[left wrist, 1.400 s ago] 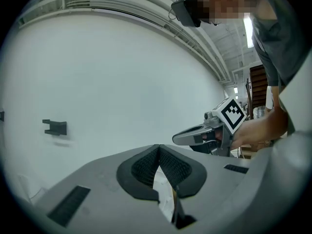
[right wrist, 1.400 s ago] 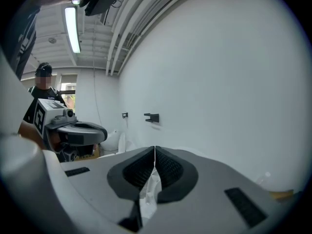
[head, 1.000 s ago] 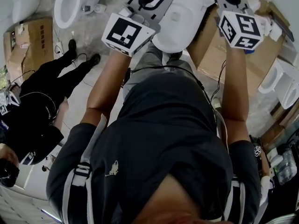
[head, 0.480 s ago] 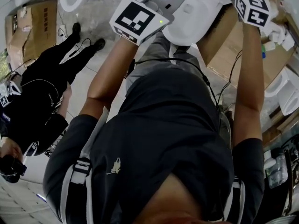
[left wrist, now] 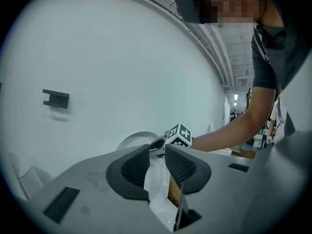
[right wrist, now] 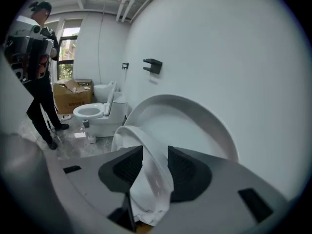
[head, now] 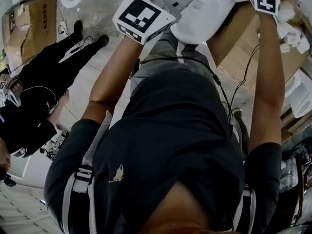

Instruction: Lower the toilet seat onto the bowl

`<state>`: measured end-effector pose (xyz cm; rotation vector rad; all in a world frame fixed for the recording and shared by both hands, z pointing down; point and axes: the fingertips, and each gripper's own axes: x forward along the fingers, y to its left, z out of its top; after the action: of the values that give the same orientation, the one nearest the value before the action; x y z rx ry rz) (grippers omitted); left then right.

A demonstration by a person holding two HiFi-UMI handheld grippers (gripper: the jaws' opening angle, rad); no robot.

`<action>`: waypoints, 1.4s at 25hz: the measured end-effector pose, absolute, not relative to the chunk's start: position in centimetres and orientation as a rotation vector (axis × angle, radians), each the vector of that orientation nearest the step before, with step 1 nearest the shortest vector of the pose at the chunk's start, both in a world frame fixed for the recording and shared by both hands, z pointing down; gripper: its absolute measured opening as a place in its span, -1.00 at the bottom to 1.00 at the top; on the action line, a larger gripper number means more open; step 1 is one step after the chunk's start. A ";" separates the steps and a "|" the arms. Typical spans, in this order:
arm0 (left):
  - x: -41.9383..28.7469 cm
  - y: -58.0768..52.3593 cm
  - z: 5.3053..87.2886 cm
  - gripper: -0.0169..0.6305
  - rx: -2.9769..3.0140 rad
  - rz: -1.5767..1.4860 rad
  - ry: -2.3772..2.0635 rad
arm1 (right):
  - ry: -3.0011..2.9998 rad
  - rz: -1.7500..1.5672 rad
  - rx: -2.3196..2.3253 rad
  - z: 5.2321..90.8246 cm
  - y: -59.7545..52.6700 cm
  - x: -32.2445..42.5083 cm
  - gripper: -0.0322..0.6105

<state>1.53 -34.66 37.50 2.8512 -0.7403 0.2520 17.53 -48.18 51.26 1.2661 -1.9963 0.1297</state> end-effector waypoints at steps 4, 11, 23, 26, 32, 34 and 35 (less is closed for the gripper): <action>1.6 -34.5 38.0 -0.70 2.845 0.257 -0.730 | -1.915 0.102 1.272 52.5 -48.9 18.6 -0.39; 1.2 -34.1 38.1 -0.70 2.846 0.245 -0.728 | -1.890 0.118 1.177 52.7 -47.7 18.2 -0.47; 0.9 -31.6 38.2 -0.70 2.834 0.247 -0.745 | -1.929 0.147 1.083 52.3 -42.7 16.4 -0.48; 0.8 -31.0 38.2 -0.70 2.831 0.251 -0.752 | -1.935 0.138 1.060 52.2 -41.2 15.9 -0.48; 1.3 -30.3 38.3 -0.70 2.826 0.251 -0.763 | -1.949 0.140 1.016 52.4 -38.3 14.9 -0.48; 1.6 -30.0 38.3 -0.70 2.828 0.251 -0.765 | -1.953 0.138 0.999 52.7 -36.9 14.6 -0.49; 1.8 -29.8 38.4 -0.70 2.829 0.250 -0.766 | -1.955 0.137 0.989 52.8 -36.2 14.4 -0.49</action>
<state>1.76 -29.76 38.37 2.8294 -0.7657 0.2504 14.37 -36.20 52.82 0.9893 -1.9554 0.1371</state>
